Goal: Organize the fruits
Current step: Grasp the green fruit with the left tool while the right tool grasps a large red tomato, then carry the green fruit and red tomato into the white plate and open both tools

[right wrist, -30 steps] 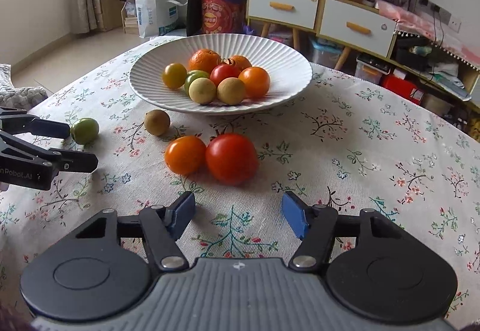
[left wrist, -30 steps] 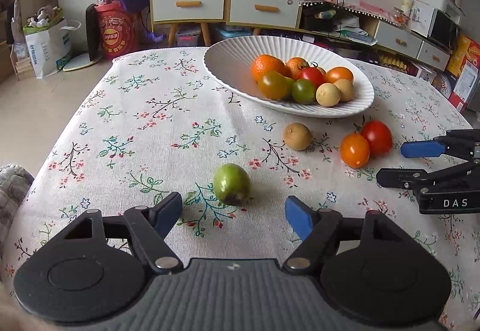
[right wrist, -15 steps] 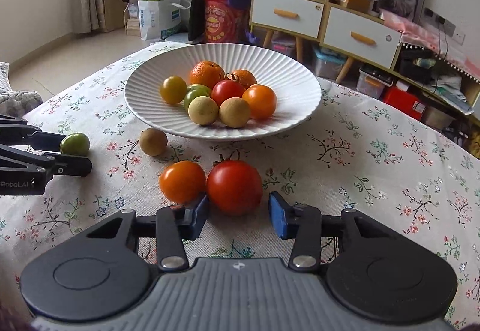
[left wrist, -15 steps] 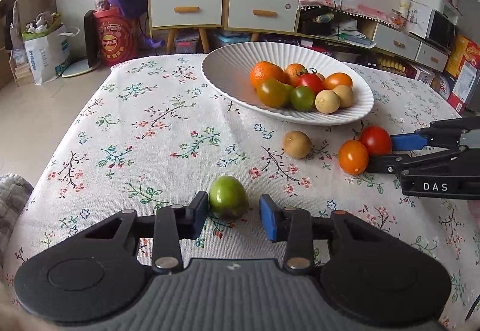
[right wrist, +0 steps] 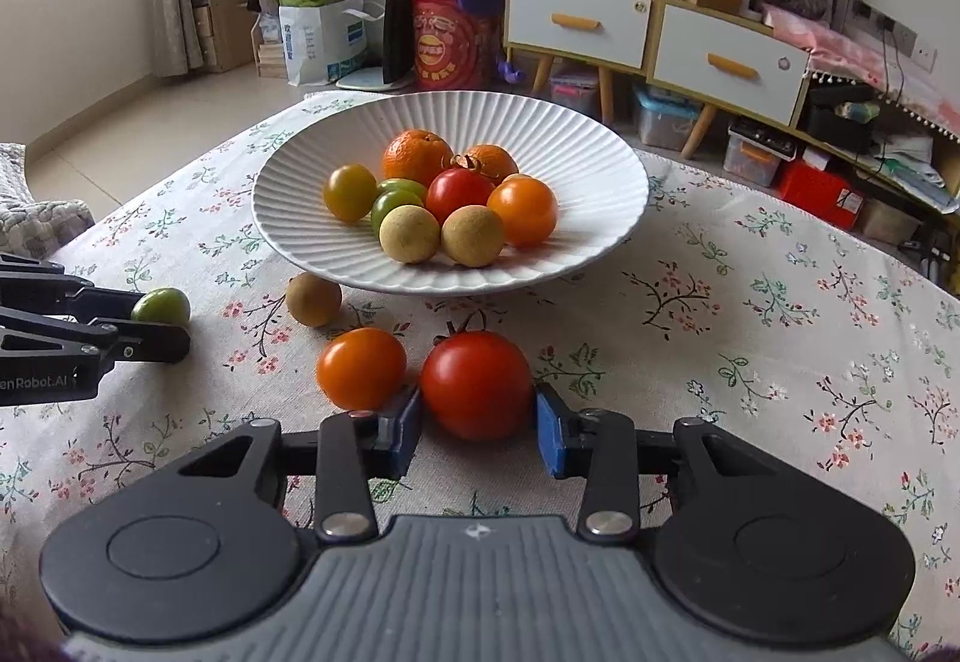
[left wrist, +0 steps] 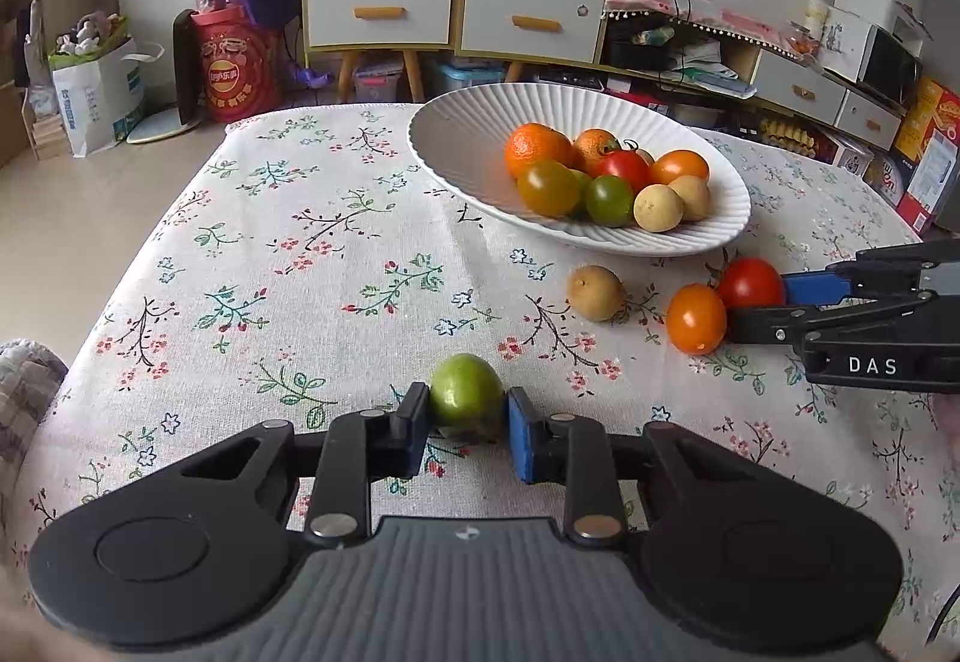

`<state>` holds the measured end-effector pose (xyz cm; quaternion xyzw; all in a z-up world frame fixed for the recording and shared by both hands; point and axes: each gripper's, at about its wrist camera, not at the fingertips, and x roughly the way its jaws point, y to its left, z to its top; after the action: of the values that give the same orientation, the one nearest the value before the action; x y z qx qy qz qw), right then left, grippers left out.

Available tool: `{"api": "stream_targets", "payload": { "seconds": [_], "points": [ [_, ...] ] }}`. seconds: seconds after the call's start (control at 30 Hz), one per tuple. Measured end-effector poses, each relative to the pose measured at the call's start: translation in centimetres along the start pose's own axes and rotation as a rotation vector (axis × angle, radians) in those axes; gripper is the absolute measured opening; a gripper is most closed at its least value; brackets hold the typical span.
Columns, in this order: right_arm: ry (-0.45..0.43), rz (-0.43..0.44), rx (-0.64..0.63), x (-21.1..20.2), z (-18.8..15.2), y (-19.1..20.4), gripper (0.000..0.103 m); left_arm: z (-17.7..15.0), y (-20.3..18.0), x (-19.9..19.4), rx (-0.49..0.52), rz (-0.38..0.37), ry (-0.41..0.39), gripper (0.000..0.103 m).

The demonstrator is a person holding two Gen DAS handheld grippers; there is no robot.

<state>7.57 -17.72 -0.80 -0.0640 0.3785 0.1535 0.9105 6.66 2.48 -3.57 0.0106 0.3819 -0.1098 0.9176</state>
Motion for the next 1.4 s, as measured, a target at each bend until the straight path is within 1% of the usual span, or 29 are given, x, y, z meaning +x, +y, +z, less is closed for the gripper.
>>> {"api": "stream_targets", "payload": {
  "seconds": [0.37, 0.63, 0.87, 1.0, 1.23, 1.3, 1.4],
  "points": [
    [-0.005, 0.001, 0.042, -1.3, 0.0, -1.1, 0.036, 0.6, -0.1, -0.7, -0.012, -0.008, -0.013, 0.025],
    [-0.045, -0.003, 0.072, -2.7, 1.1, -1.8, 0.036, 2.0, -0.7, -1.7, -0.023, -0.029, -0.043, 0.025],
    [-0.097, -0.015, 0.115, -2.9, 3.6, -2.2, 0.036, 4.5, -2.6, -1.8, -0.045, -0.054, -0.087, 0.025],
    [-0.117, -0.020, 0.153, -2.4, 5.0, -2.7, 0.036, 6.1, -3.7, -1.2, -0.074, -0.067, -0.091, 0.025],
    [-0.116, -0.017, 0.192, -1.0, 6.1, -3.4, 0.036, 8.1, -4.1, 0.3, -0.149, -0.068, -0.088, 0.025],
    [-0.107, -0.020, 0.190, -0.6, 6.1, -3.4, 0.036, 8.8, -3.8, 0.9, -0.172, -0.082, -0.080, 0.025],
    [-0.098, -0.021, 0.189, 0.1, 6.3, -3.5, 0.036, 10.3, -3.3, 2.2, -0.175, -0.096, -0.079, 0.025]
  ]
}}
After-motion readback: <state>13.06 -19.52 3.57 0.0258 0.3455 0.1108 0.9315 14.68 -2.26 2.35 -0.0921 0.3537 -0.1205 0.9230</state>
